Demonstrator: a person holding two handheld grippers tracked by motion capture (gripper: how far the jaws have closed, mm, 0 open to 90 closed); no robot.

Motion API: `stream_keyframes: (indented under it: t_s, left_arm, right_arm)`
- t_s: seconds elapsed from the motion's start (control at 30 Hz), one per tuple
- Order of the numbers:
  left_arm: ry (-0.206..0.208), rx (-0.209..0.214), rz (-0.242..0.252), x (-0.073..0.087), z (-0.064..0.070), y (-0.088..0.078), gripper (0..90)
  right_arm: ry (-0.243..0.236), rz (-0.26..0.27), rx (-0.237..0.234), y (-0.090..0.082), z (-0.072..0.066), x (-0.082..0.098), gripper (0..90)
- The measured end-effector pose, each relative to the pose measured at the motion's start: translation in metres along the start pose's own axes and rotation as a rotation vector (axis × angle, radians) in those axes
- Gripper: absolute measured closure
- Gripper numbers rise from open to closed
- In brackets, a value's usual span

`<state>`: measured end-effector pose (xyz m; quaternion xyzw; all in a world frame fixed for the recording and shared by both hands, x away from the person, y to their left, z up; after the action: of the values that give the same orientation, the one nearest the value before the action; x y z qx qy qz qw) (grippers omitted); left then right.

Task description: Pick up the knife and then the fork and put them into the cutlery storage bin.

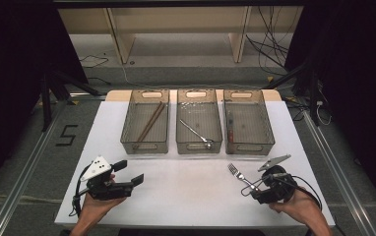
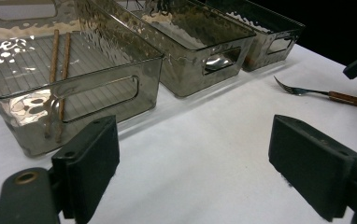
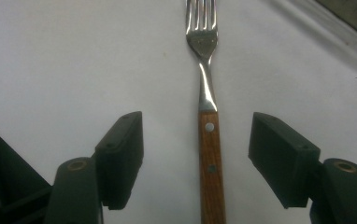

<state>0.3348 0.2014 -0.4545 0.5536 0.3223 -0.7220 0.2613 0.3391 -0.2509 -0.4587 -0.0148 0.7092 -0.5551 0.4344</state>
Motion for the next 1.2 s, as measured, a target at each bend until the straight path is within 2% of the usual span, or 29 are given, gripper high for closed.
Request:
stream_keyframes:
  t_s: [0.13,0.33,0.67,1.0,1.2]
  left_arm:
    - [0.0,0.001,0.0,0.0,0.0,0.0,16.0]
    - [0.0,0.001,0.0,0.0,0.0,0.0,16.0]
    - [0.001,0.001,0.001,0.0,0.0,0.0,16.0]
    - [-0.001,0.001,0.003,0.0,0.0,0.0,16.0]
    - [-0.001,0.001,0.003,0.0,0.0,0.0,16.0]
  right_arm:
    - [-0.001,-0.053,0.01,0.009,0.005,0.001,31.4]
    - [0.005,-0.091,0.028,0.016,0.009,0.004,31.9]
    - [0.018,-0.115,0.027,0.02,0.013,0.005,48.0]
    - [0.001,-0.154,0.02,0.027,0.013,0.006,65.3]
    - [-0.014,-0.175,0.016,0.028,0.01,0.004,71.5]
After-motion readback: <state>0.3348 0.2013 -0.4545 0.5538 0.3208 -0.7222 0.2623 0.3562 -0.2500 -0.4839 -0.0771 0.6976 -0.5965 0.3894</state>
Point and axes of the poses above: each handheld gripper's, and its own axes: y roughly forward along the jaws, x roughly out of its underside, z roughly to its right, the point moved 3 cm from there along y, roughly forward along the jaws, and after that the axes turned 13 degrees about z, right-handed, at the moved point
